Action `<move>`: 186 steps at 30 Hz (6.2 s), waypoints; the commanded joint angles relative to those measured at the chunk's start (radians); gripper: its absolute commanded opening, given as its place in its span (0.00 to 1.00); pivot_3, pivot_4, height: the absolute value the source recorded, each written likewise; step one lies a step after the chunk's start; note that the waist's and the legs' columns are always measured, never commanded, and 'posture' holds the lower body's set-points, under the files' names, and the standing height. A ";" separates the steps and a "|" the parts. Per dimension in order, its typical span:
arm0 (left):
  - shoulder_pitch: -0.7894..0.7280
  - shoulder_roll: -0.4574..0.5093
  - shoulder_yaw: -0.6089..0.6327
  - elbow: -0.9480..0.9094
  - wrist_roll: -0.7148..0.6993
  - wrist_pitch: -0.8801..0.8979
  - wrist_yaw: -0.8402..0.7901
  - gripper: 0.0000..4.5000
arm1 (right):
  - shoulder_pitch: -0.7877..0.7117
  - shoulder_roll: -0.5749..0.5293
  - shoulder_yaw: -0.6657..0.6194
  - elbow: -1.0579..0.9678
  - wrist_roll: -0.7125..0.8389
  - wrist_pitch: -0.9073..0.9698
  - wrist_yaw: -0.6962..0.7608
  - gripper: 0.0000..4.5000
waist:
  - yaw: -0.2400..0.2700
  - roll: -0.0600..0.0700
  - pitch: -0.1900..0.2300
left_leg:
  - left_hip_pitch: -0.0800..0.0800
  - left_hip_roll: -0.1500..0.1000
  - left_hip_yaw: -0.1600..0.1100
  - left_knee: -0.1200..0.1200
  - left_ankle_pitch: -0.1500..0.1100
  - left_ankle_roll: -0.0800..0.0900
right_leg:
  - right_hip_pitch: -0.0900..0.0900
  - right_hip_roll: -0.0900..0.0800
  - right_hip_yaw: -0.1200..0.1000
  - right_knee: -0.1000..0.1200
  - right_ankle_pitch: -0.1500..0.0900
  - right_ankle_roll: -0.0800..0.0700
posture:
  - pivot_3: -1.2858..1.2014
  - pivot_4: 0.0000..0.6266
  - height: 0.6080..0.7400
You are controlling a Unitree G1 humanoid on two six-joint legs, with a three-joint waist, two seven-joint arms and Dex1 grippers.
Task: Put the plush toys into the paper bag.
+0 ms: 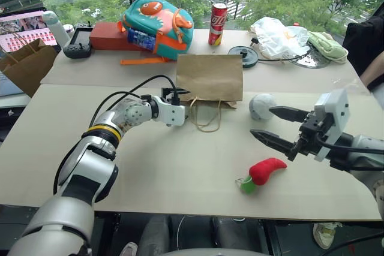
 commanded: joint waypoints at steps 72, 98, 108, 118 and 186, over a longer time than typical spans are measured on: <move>0.309 0.021 0.358 -1.081 -0.716 1.015 -0.554 0.01 | -0.043 0.162 0.196 0.029 -0.220 -0.031 -0.168 1.00 | -0.022 0.002 -0.001 | 0.005 0.000 -0.007 0.005 0.000 0.000 | 0.009 0.003 -0.001 0.002 -0.001 0.001 | 0.52 0.24 0.95; 0.261 -0.015 0.360 -1.130 -0.764 1.099 -0.571 0.00 | -0.369 0.596 0.478 0.598 -0.598 -0.350 -0.391 0.02 | -0.025 0.003 -0.001 | 0.003 0.000 -0.008 0.005 0.000 0.000 | 0.008 0.003 -0.002 0.002 -0.001 0.000 | 0.52 0.24 0.95; 0.226 -0.013 0.382 -1.111 -0.781 1.116 -0.556 0.00 | -0.340 0.634 0.545 0.658 -0.647 -0.269 -0.356 0.02 | -0.034 0.004 -0.001 | 0.003 0.000 -0.008 0.005 0.000 0.000 | 0.008 0.003 -0.002 0.002 -0.001 0.000 | 0.52 0.24 0.95; 0.223 -0.024 0.386 -1.107 -0.784 1.125 -0.544 0.00 | -0.319 0.633 0.536 0.643 -0.671 -0.212 -0.375 0.02 | -0.046 0.004 -0.001 | 0.003 0.000 -0.009 0.005 0.000 0.000 | 0.008 0.003 -0.002 0.003 -0.001 0.000 | 0.52 0.24 0.95; 0.246 -0.060 0.424 -1.115 -0.840 1.203 -0.498 0.00 | -0.347 0.326 0.092 0.054 -0.180 0.414 -0.290 0.31 | -0.050 0.006 0.000 | 0.002 0.000 -0.011 0.001 0.000 0.000 | 0.008 0.004 -0.001 -0.001 -0.001 0.001 | 0.52 0.24 0.95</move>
